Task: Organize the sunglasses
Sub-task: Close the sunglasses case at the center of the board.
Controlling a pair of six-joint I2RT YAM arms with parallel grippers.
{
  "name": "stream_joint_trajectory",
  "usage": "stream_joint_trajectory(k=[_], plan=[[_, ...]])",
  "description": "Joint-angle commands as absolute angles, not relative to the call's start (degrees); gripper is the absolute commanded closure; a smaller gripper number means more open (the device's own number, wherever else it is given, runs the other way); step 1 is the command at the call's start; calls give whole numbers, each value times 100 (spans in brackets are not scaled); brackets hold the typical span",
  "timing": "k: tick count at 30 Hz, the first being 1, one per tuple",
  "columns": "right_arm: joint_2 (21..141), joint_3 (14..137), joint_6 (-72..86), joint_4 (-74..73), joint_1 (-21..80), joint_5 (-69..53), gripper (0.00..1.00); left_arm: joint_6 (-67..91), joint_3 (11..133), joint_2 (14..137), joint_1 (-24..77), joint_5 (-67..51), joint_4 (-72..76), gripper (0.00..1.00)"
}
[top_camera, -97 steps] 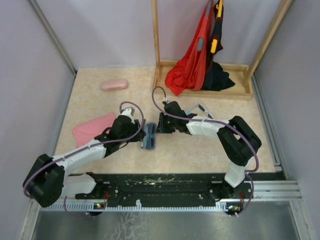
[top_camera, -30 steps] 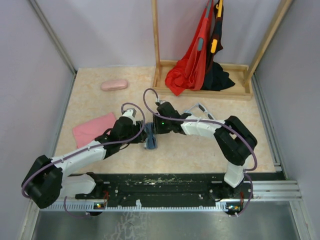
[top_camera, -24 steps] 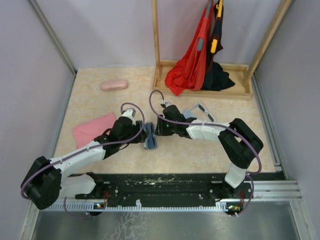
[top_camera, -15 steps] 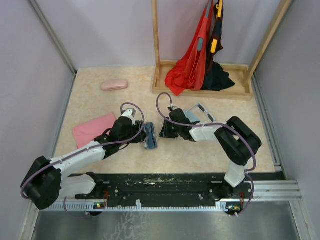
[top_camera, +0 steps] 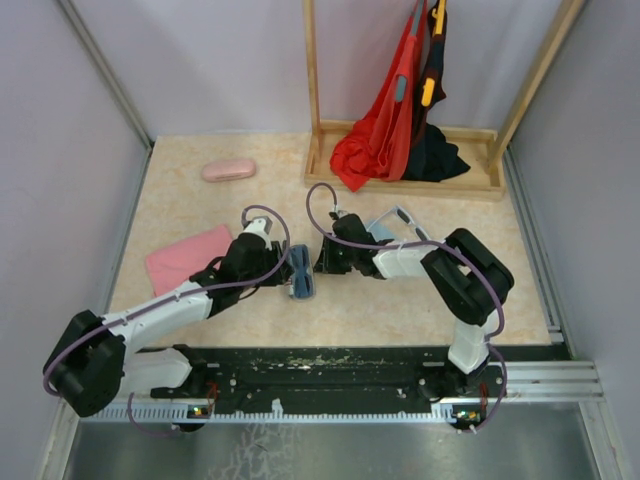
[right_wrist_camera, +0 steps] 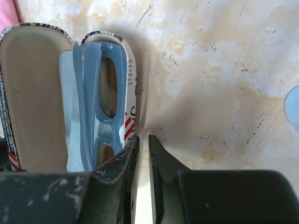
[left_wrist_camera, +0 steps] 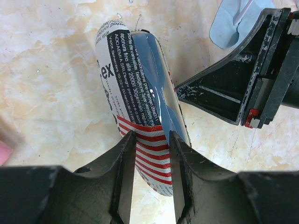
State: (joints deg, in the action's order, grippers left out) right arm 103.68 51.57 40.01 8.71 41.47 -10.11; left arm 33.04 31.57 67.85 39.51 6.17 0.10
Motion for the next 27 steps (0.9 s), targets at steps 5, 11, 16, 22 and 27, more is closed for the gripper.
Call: stream_joint_trajectory(k=[5,11,16,22,27], plan=[[10396,5410,3842,919,4148,-1221,86,3340,3173,6984,3973,475,234,62],[10440,5490,3833,884,4148,-1253,86,3344,3207,7043,3981,376,288,63],[10485,5576,3799,837,4179,-1284,86,3354,3239,7098,4033,335,347,62],[10557,5618,3789,835,4228,-1322,86,3395,3305,7294,4132,291,457,62],[10595,5633,3794,843,4254,-1351,86,3417,3370,7457,4233,299,519,61]])
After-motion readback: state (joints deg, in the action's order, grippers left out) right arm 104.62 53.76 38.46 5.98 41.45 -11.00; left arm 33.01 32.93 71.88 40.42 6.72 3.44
